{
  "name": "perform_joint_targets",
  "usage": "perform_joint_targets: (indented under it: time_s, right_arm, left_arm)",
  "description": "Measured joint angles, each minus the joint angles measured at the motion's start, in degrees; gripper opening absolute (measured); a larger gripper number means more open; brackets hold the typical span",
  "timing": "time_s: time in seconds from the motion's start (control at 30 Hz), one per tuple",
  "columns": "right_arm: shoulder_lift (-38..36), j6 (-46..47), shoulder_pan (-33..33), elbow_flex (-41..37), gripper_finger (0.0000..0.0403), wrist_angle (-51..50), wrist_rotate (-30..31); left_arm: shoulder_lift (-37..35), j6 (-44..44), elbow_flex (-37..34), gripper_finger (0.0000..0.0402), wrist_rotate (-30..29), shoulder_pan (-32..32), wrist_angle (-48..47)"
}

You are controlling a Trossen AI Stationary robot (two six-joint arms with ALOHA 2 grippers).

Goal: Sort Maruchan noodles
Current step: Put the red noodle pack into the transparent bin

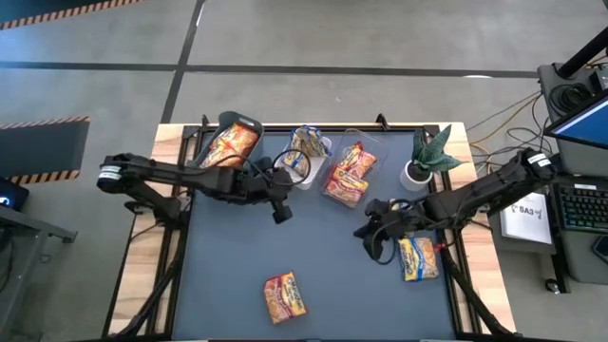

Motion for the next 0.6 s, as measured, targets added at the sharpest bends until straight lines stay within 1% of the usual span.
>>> perform_joint_targets:
  time_s: [0.07, 0.17, 0.23, 0.3, 0.43, 0.53, 0.6]
  right_arm:
    - [2.1, 2.04, 0.58, 2.07, 0.0009, -0.65, -1.56]
    - [5.53, 4.27, 1.2, 6.63, 0.0009, -5.98, -2.6]
    - [7.8, 4.76, 1.22, 10.81, 0.0009, -11.62, -2.75]
    - [10.2, 4.91, 1.2, 15.34, 0.0009, -18.63, -3.82]
    - [15.02, 7.57, 1.52, 22.63, 0.0009, -32.34, -10.3]
    - [18.16, 11.25, 2.55, 25.98, 0.0009, -39.69, -15.49]
    - [19.83, 14.02, 3.87, 27.04, 0.0009, -42.13, -18.11]
  left_arm:
    - [0.62, -0.93, -0.42, 0.0, 0.02, 0.02, -0.01]
    - [2.29, -2.97, -0.29, 0.0, 0.44, 0.02, 1.65]
    - [3.49, -4.5, 0.06, 0.0, 1.17, 0.02, 2.11]
    - [4.36, -3.96, 0.75, 0.0, 3.61, -0.2, 2.4]
    - [4.76, -0.87, 0.79, 0.0, 10.21, -2.58, 4.95]
    - [4.74, 0.69, 0.79, 0.0, 11.48, -5.39, 6.14]
    - [4.74, 1.38, 0.79, 0.0, 11.47, -7.42, 5.85]
